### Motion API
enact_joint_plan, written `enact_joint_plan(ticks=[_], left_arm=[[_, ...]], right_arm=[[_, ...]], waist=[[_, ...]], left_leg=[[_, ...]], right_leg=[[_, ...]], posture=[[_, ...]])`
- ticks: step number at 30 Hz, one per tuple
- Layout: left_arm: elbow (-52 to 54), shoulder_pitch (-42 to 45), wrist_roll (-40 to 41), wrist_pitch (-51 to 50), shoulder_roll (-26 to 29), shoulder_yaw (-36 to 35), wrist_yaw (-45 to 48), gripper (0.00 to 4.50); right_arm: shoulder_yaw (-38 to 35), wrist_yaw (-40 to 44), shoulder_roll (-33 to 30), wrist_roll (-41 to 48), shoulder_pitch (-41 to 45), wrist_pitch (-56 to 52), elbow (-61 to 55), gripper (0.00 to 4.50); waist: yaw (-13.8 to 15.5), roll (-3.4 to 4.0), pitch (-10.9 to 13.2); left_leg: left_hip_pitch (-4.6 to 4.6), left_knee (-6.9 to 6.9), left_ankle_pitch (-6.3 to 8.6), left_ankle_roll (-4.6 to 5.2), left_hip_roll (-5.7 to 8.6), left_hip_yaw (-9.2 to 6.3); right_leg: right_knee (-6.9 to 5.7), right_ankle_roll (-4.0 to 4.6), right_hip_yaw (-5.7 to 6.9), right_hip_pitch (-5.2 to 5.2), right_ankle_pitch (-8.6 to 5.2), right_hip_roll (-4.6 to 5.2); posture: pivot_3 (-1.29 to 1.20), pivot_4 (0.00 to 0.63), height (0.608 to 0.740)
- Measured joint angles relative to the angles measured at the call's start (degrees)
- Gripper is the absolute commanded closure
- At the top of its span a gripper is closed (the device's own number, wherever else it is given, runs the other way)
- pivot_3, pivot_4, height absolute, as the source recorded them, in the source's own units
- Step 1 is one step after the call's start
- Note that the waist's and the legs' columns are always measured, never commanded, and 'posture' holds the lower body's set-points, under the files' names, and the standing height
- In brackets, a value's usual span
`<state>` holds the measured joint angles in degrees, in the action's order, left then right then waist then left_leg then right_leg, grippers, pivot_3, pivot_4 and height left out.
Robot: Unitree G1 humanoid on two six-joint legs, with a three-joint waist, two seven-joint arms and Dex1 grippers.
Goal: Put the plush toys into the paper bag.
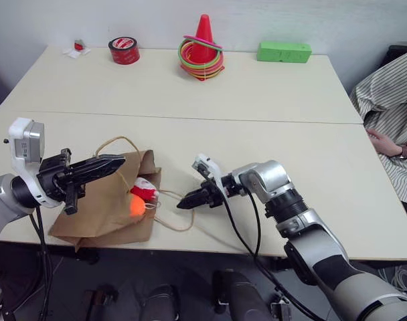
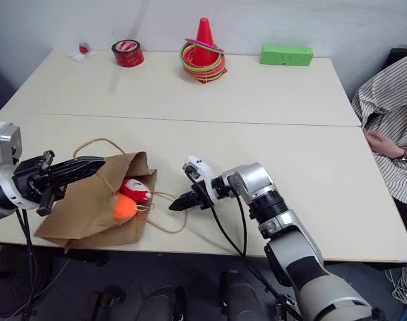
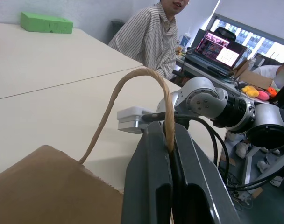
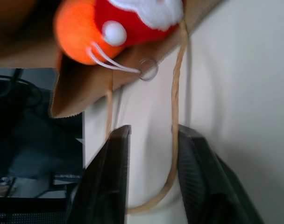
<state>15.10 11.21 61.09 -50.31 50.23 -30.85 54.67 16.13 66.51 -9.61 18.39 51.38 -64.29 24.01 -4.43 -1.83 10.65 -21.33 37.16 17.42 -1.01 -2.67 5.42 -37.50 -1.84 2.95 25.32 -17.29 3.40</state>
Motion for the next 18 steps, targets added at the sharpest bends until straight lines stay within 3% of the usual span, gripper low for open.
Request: enact_joint_plan(ticks=[2,10,14,18], left_arm=[[0.0,0.1,0.0,0.4,-0.2,0.1,-0.1,4.50],[-1.2,4.3,0.1,1.4,-1.5,1.0,-0.5,4.50],[-5.8,8.7,0.7,2.4,-4.6,0.8,-2.4,4.50],[-9.3,12.2,-0.8,5.1,-6.6,1.3,-3.7,4.50]], right_arm=[[-4.2,-0.7,-0.2,3.5,-0.7,-4.9,-1.2,4.48],[-25.9,-6.8,-4.5,18.8,-2.9,-25.2,-13.2,4.48],[-35.1,-13.4,-8.5,28.2,-2.4,-27.9,-14.7,4.48],[-44.8,-22.7,-9.6,34.1,3.6,-28.0,-11.9,4.48]], waist=[[0.2,0.00,0.0],[1.5,0.04,0.0],[1.6,0.05,0.0],[1.3,0.08,0.1]], left_leg=[[-0.02,0.01,0.00,0.00,0.01,0.00],[-0.12,0.03,0.03,0.05,0.02,-0.03],[-0.13,0.05,0.04,0.11,0.05,-0.02],[-0.13,0.03,-0.01,0.04,0.04,0.03]], right_leg=[[-0.01,0.00,0.01,0.01,0.00,0.01],[0.03,0.00,0.05,0.06,0.00,0.01],[0.02,-0.02,0.05,0.06,0.01,0.01],[0.00,-0.04,0.03,0.09,0.02,-0.05]], posture=[[0.00,0.150,0.740],[0.00,0.150,0.740],[0.00,0.150,0.740],[0.00,0.150,0.740]])
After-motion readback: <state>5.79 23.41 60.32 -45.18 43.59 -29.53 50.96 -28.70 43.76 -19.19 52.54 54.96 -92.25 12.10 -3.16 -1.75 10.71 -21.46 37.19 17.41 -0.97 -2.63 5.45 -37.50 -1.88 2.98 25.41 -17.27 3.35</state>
